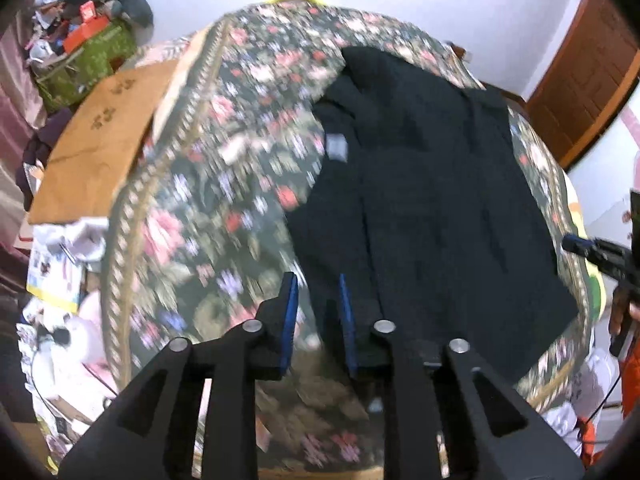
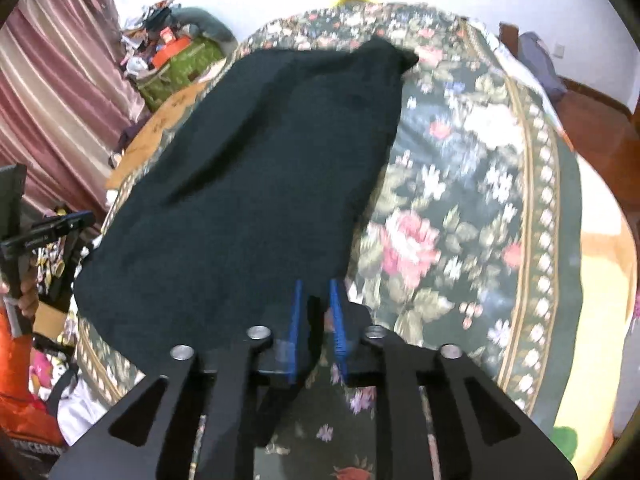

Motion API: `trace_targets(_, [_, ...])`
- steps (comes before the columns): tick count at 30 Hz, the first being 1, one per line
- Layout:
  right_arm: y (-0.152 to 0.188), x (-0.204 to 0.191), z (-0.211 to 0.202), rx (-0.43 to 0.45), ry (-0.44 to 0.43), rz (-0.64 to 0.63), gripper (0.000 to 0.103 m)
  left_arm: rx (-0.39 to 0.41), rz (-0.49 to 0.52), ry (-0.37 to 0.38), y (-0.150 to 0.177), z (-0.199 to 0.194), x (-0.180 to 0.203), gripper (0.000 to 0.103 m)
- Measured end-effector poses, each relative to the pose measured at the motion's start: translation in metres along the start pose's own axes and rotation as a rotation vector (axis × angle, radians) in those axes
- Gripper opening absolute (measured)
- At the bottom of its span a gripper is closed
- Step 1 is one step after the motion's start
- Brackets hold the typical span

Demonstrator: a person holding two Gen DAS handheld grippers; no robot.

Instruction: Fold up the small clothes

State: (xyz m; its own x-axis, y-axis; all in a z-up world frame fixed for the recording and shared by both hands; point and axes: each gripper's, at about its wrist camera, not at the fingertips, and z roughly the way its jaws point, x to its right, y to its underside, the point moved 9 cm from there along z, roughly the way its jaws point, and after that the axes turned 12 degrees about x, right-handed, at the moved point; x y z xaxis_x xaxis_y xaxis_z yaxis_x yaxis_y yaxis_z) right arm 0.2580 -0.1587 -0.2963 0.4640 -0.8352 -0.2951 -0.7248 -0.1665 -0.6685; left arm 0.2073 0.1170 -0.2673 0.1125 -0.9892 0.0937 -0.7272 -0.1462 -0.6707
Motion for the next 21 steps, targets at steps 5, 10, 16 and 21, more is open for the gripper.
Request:
trace_targets(5, [-0.025, -0.001, 0.006, 0.06, 0.017, -0.019, 0.049, 0.028, 0.005, 0.016, -0.049, 0.026, 0.003, 0.047])
trace_targets(10, [-0.048, 0.0, 0.022, 0.093, 0.047, -0.038, 0.066, 0.0, -0.05, 0.083, -0.083, 0.074, 0.019, 0.056])
trace_targets(16, [-0.061, 0.004, 0.043, 0.114, 0.042, -0.039, 0.068, -0.018, -0.037, 0.094, -0.109, 0.129, 0.036, 0.056])
trace_targets(21, [-0.061, 0.009, 0.067, 0.087, 0.053, -0.051, 0.068, -0.027, -0.035, 0.109, -0.12, 0.162, 0.044, 0.056])
